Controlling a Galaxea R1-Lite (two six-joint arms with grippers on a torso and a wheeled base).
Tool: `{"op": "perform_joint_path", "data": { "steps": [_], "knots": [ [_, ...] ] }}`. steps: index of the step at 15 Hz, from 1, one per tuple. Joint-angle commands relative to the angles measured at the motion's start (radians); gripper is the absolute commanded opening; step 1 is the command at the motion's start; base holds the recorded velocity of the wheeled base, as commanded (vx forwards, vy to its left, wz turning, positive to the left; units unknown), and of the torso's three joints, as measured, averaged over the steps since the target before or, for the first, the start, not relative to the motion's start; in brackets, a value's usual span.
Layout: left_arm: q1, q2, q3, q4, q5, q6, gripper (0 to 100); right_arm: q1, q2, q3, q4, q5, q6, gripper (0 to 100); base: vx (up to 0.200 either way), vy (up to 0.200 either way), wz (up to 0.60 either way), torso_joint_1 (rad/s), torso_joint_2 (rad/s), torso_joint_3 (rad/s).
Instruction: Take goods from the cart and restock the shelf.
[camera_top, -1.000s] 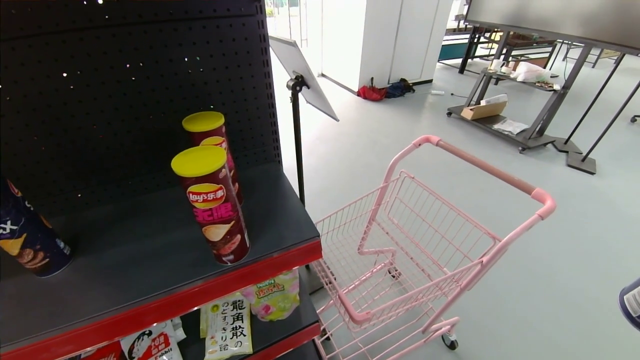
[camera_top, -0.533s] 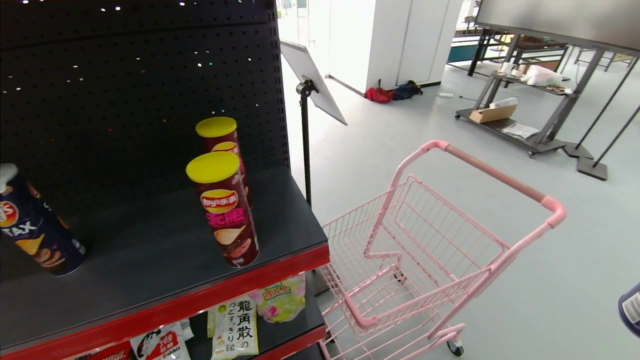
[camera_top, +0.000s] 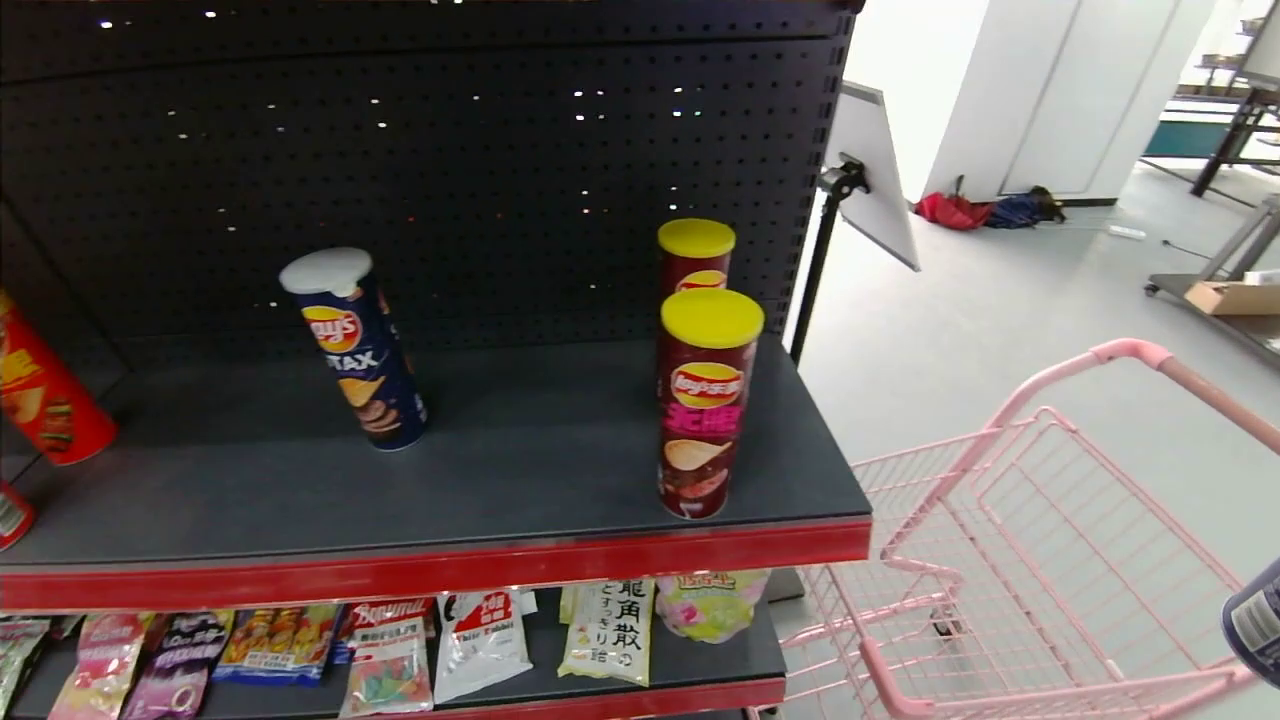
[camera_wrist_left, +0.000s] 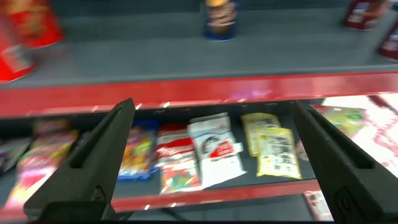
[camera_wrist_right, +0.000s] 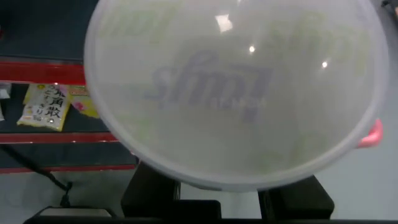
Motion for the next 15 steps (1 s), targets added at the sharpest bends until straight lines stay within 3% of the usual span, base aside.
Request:
{"op": "perform_joint_path", "data": {
  "steps": [1, 6, 10, 15],
  "knots": [
    [0.001, 0.000, 0.000, 0.000, 0.000, 0.000, 100, 0.000, -0.018, 0.019, 0.000, -0.002, 0.001, 0, 0.000, 0.000, 0.00, 0.000, 0.00, 0.000],
    [0.001, 0.000, 0.000, 0.000, 0.000, 0.000, 100, -0.046, -0.150, 0.094, -0.003, 0.001, 0.021, 0, 0.000, 0.000, 0.00, 0.000, 0.00, 0.000],
    [0.001, 0.000, 0.000, 0.000, 0.000, 0.000, 100, 0.052, -0.256, 0.260, -0.192, 0.069, 0.044, 0, 0.000, 0.000, 0.00, 0.000, 0.00, 0.000],
    [0.001, 0.000, 0.000, 0.000, 0.000, 0.000, 100, 0.055, -0.290, 0.271, -0.193, 0.113, 0.115, 0, 0.000, 0.000, 0.00, 0.000, 0.00, 0.000]
  ]
}}
